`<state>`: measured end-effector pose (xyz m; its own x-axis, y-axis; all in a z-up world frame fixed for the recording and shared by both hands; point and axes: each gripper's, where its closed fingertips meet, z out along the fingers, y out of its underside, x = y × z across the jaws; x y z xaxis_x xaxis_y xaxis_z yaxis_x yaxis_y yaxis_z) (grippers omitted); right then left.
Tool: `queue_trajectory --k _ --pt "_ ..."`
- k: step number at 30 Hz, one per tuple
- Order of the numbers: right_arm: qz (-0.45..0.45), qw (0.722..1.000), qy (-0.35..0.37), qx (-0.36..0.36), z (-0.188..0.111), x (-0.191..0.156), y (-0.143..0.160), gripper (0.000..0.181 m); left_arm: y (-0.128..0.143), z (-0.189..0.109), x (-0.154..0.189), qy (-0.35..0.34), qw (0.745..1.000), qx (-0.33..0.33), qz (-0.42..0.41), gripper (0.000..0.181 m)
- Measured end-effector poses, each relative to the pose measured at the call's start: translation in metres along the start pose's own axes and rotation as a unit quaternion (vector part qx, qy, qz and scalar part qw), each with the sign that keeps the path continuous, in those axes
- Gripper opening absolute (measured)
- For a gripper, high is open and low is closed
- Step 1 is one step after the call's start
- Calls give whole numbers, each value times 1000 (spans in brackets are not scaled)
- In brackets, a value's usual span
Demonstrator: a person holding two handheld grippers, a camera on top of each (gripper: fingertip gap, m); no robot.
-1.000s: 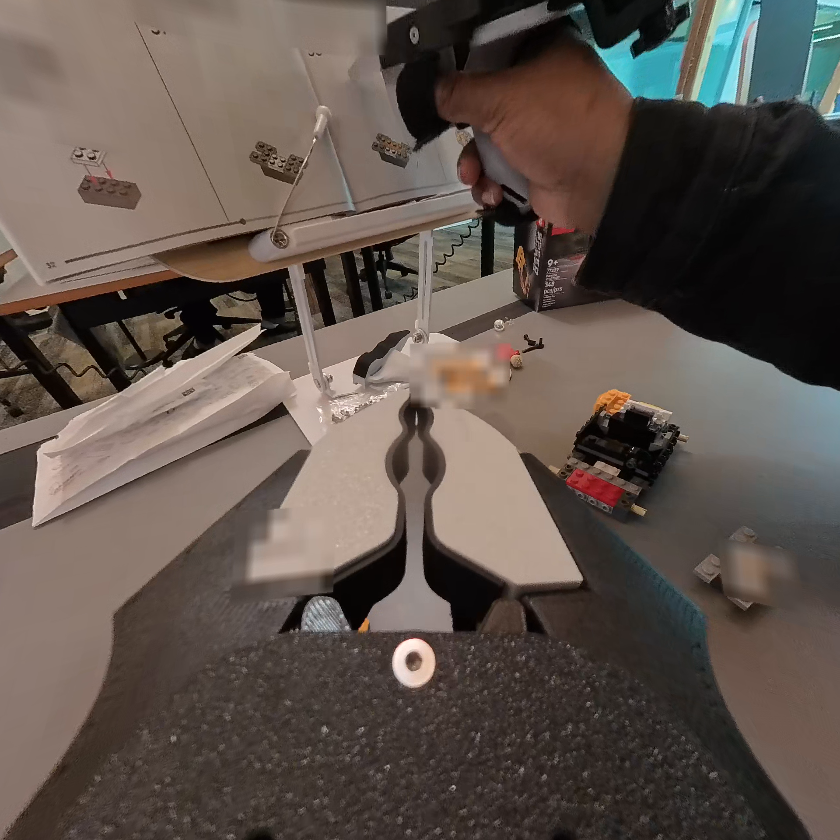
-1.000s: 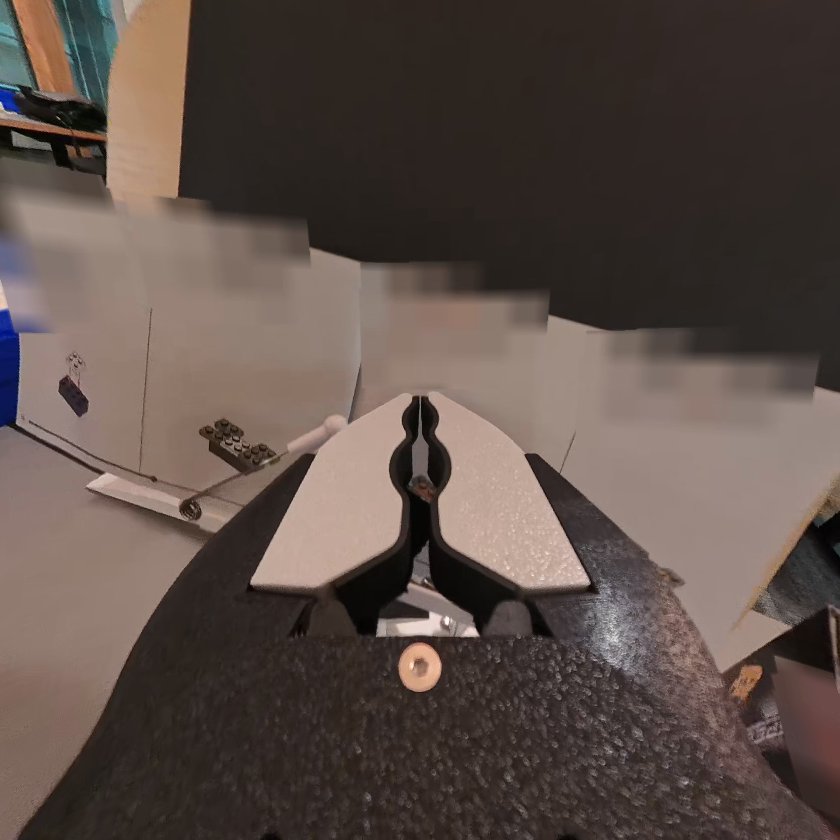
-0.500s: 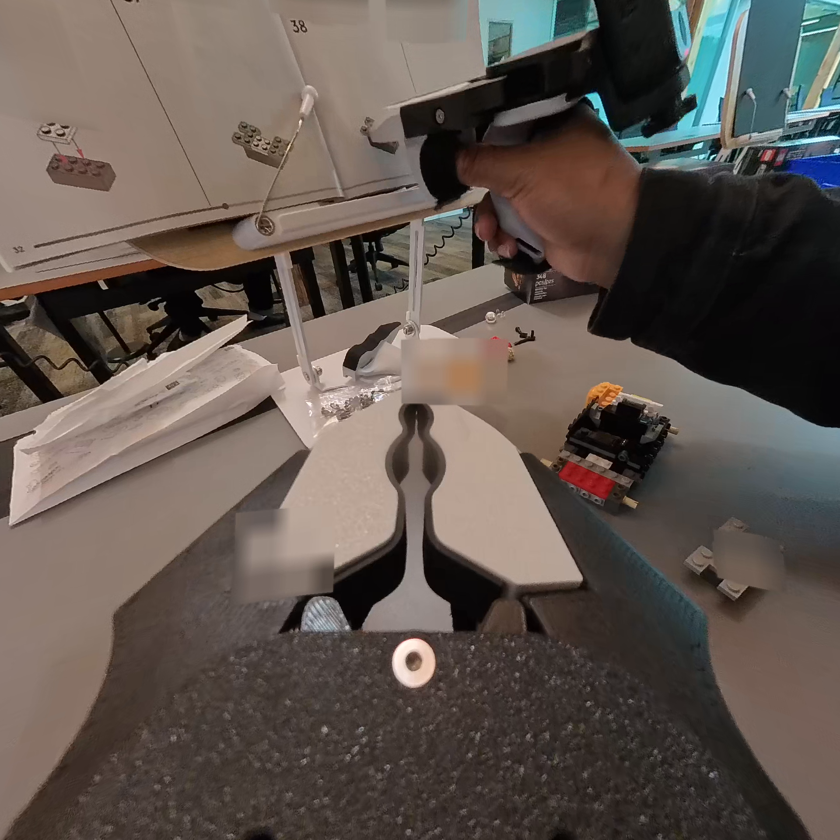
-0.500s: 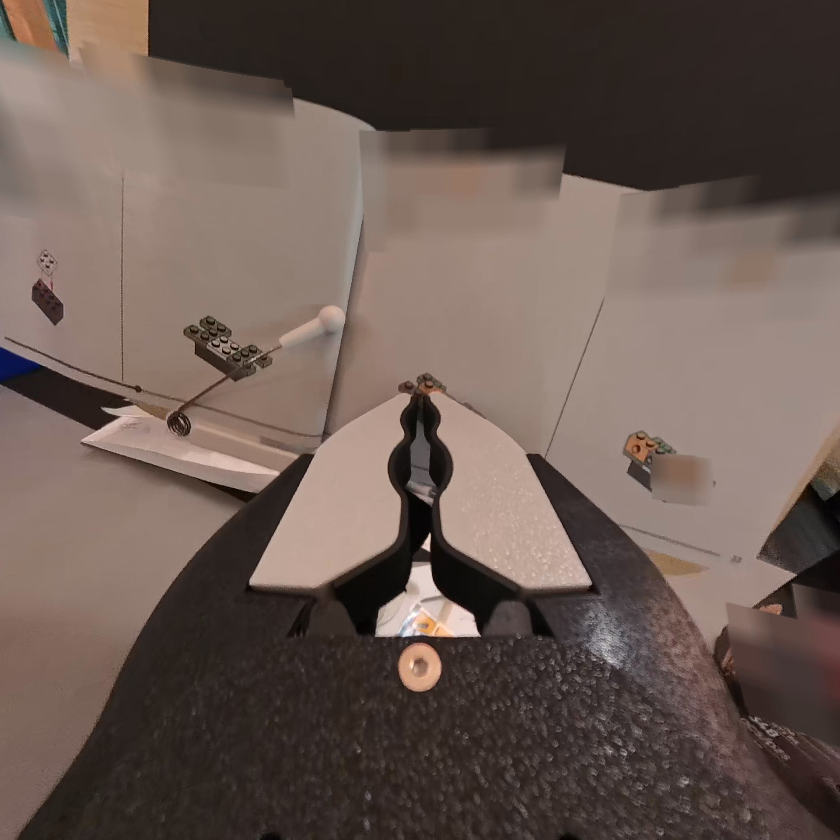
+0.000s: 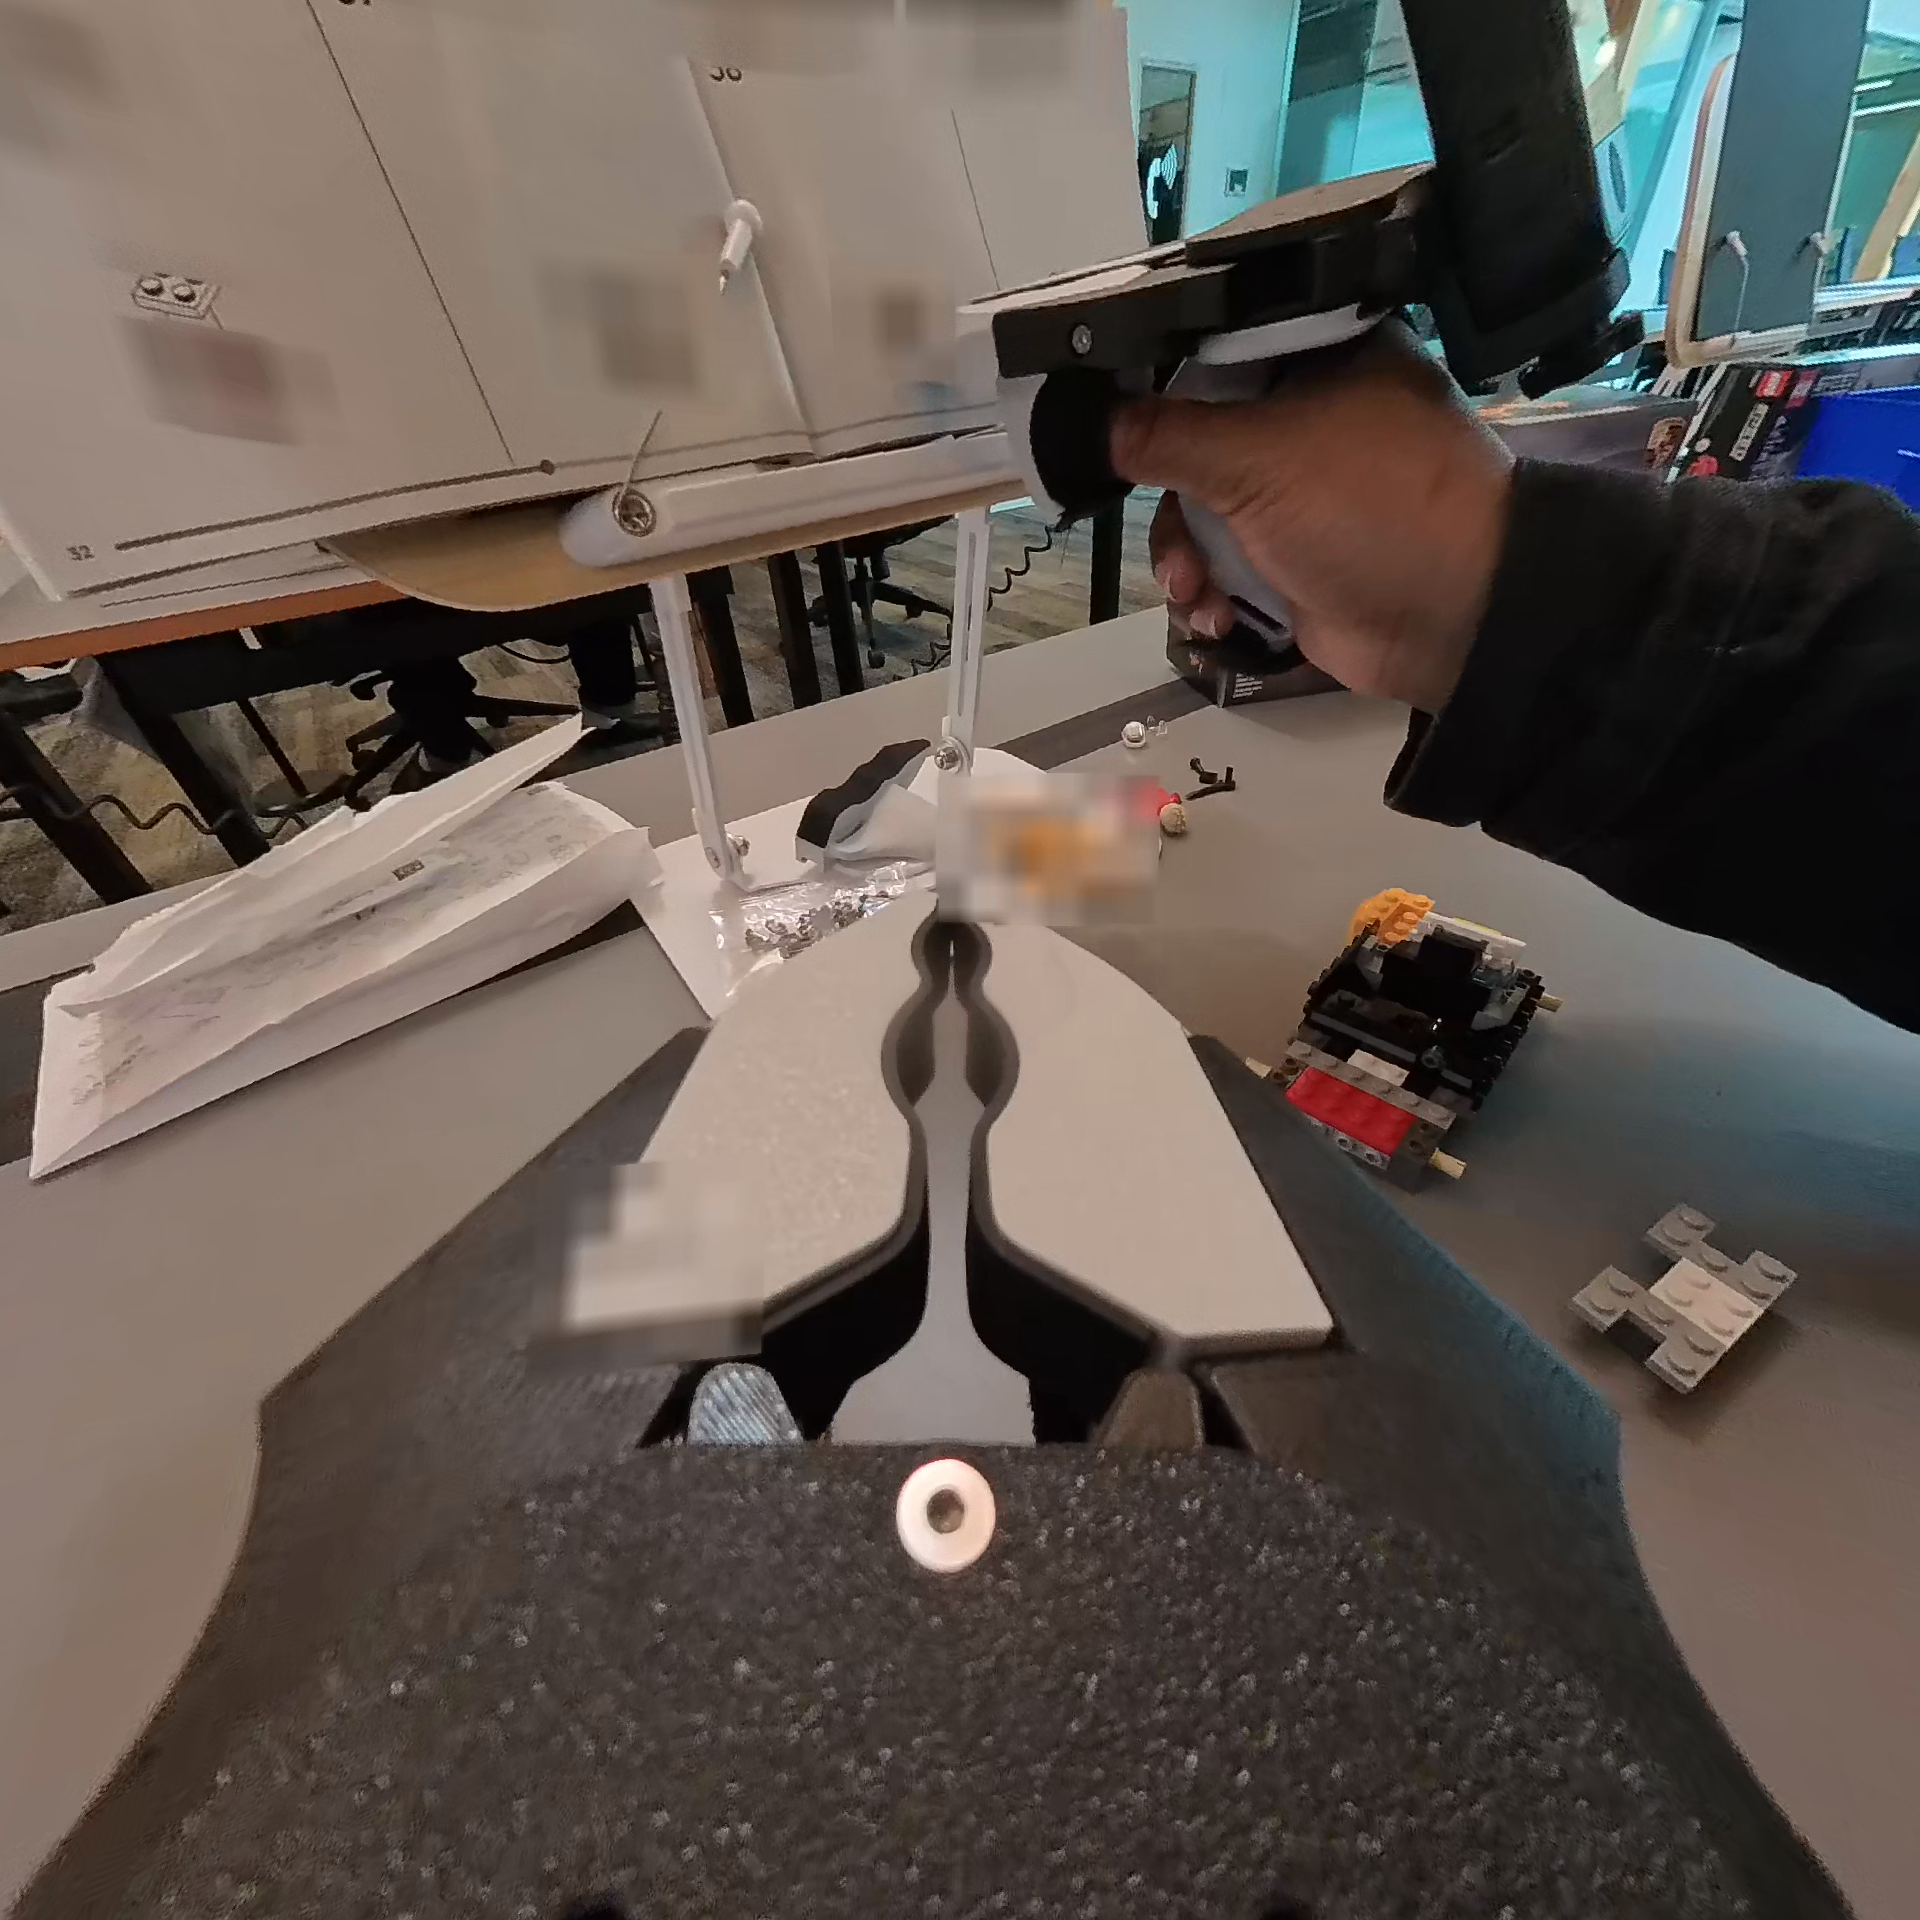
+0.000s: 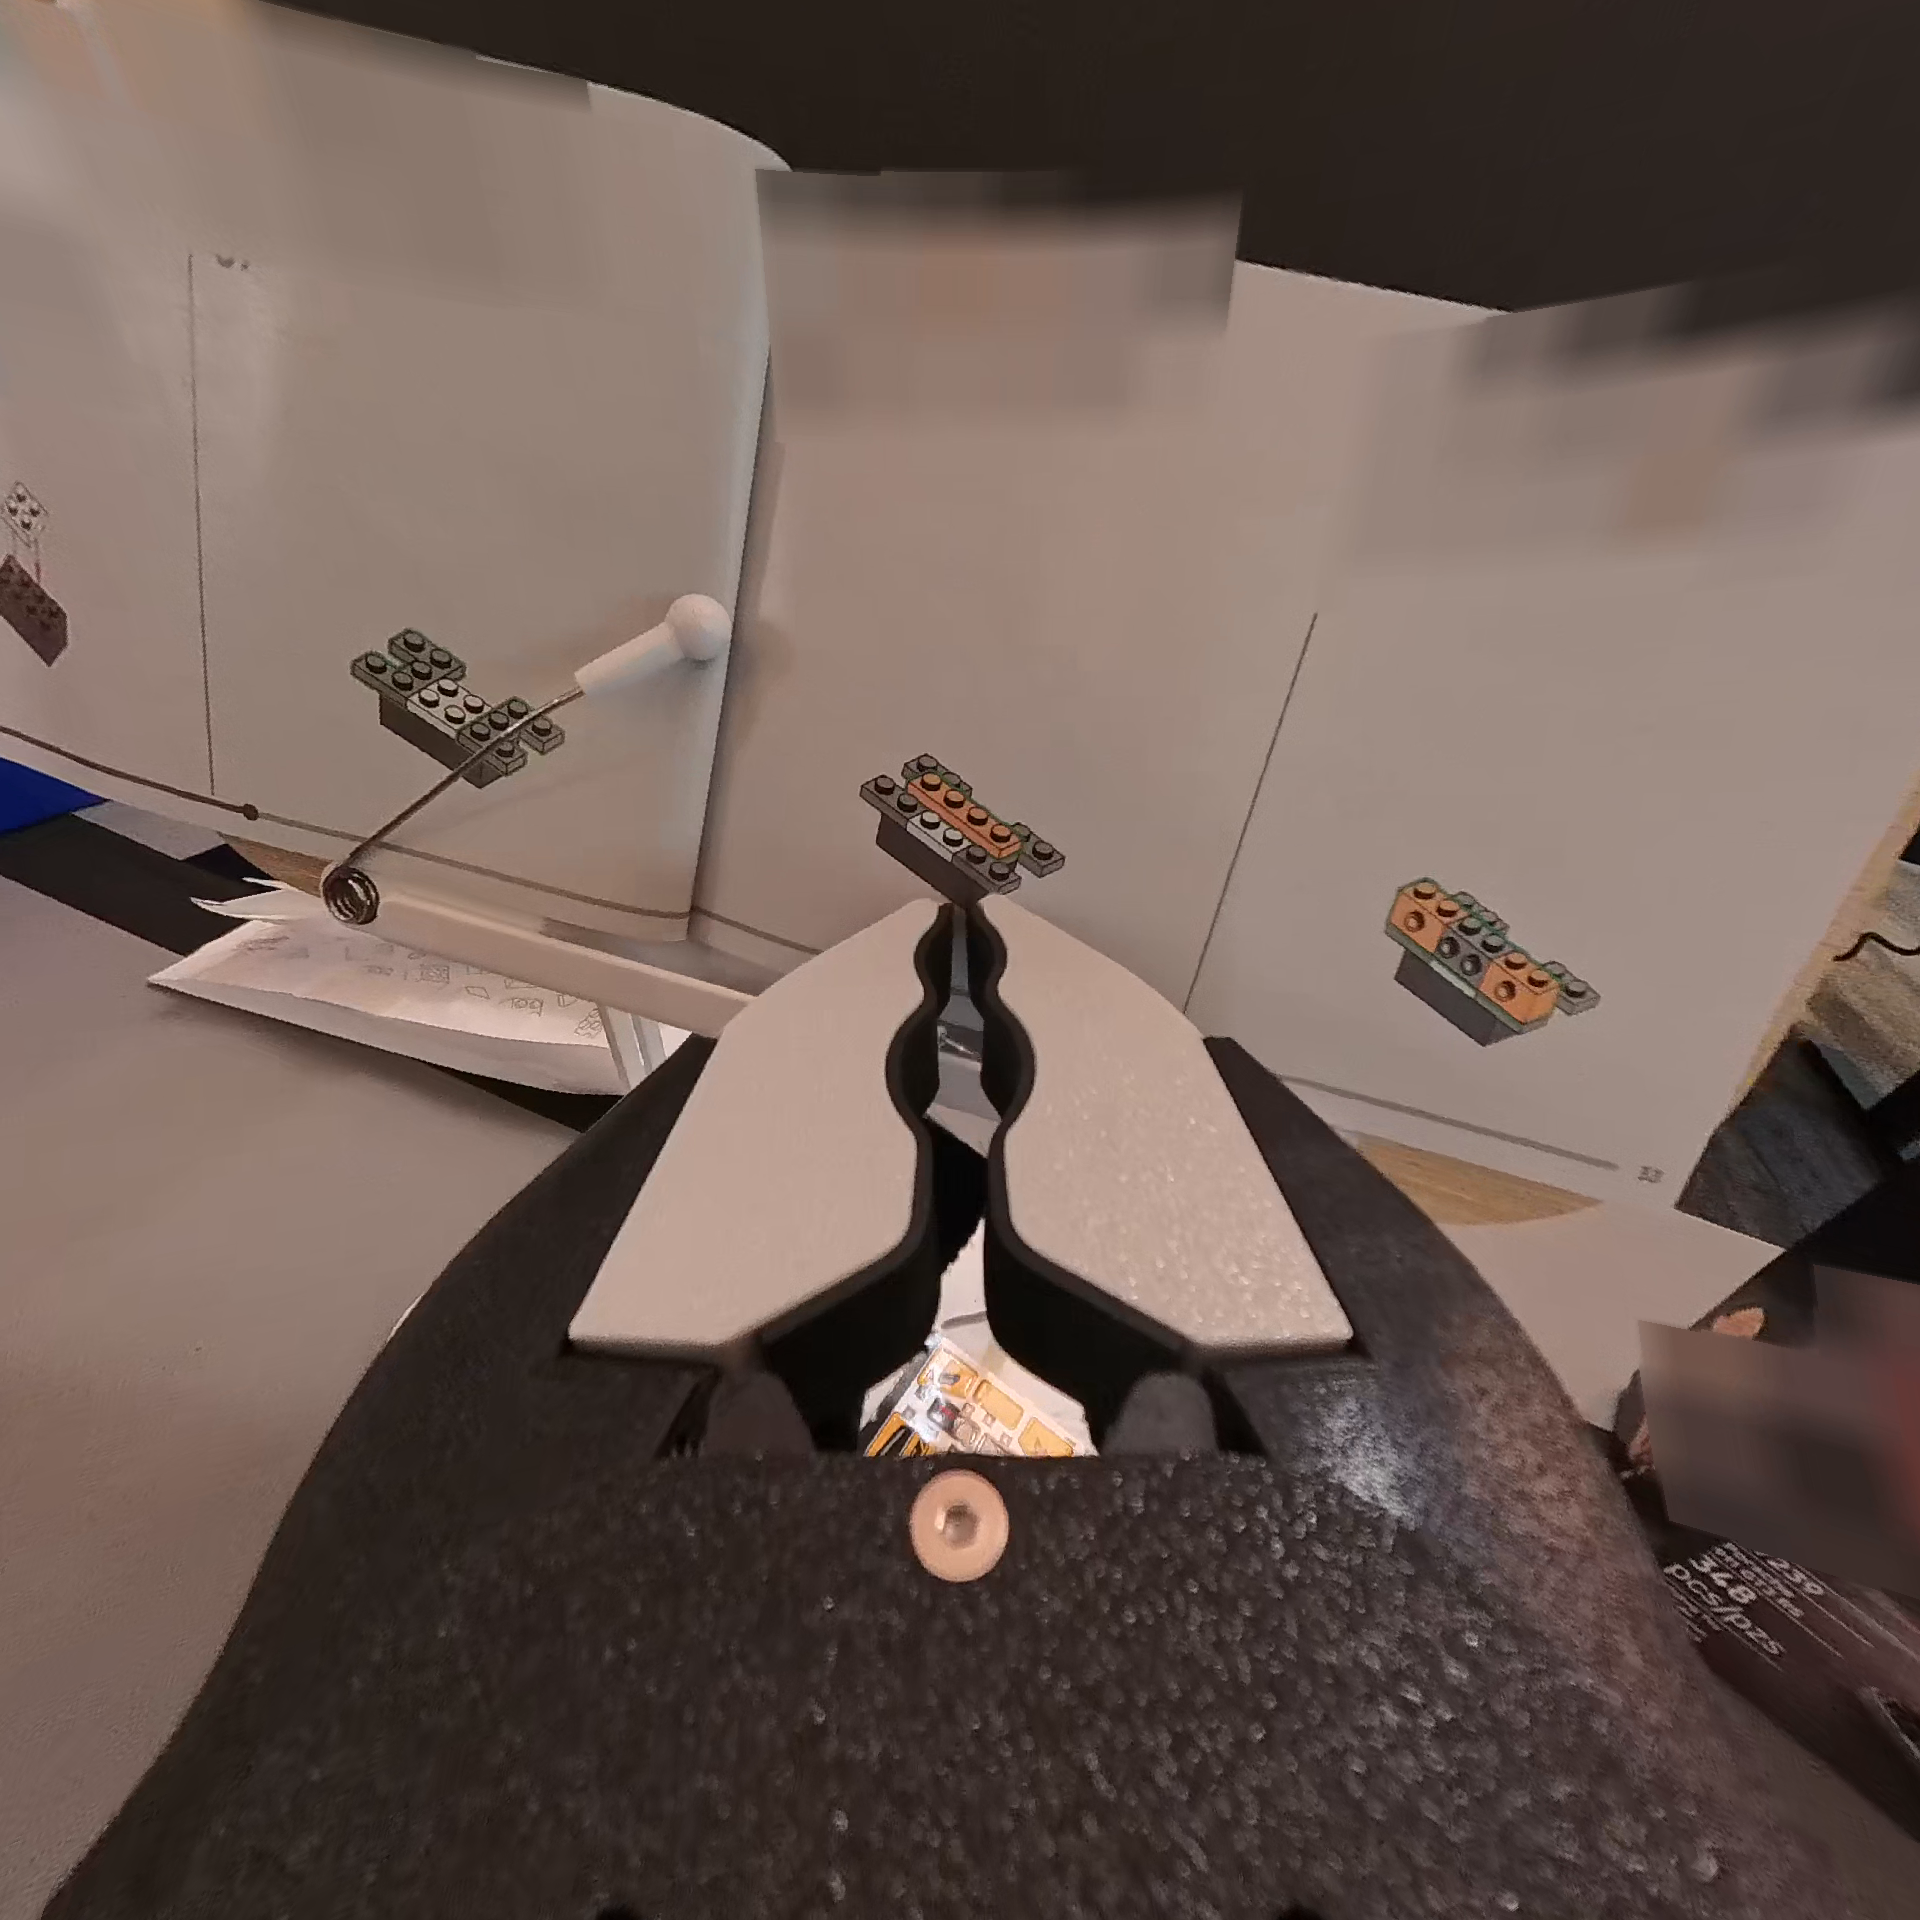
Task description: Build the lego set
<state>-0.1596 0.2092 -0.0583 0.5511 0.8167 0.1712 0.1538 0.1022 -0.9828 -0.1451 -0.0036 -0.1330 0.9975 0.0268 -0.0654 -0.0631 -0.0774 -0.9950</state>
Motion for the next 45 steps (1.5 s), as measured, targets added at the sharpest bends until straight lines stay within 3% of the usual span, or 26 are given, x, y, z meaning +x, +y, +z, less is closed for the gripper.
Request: queue_trajectory --k 8,27,32,41,45 --pt "-11 1000 2 14 3 2 -16 1 2 1 1 5 1000 -6 -1 0" --pt "-16 1000 -6 12 -8 4 -10 4 2 1 1 6 1000 -2 -11 0" --pt "-28 998 -53 21 -49 -12 2 6 1 0 0 2 1000 1 -10 0" --pt "21 991 -127 -34 -165 -25 68 11 -3 -2 0 -1 1000 9 -7 0" --pt "33 992 -112 -50 -187 -13 89 4 -12 -6 0 2 1000 23 -11 0"
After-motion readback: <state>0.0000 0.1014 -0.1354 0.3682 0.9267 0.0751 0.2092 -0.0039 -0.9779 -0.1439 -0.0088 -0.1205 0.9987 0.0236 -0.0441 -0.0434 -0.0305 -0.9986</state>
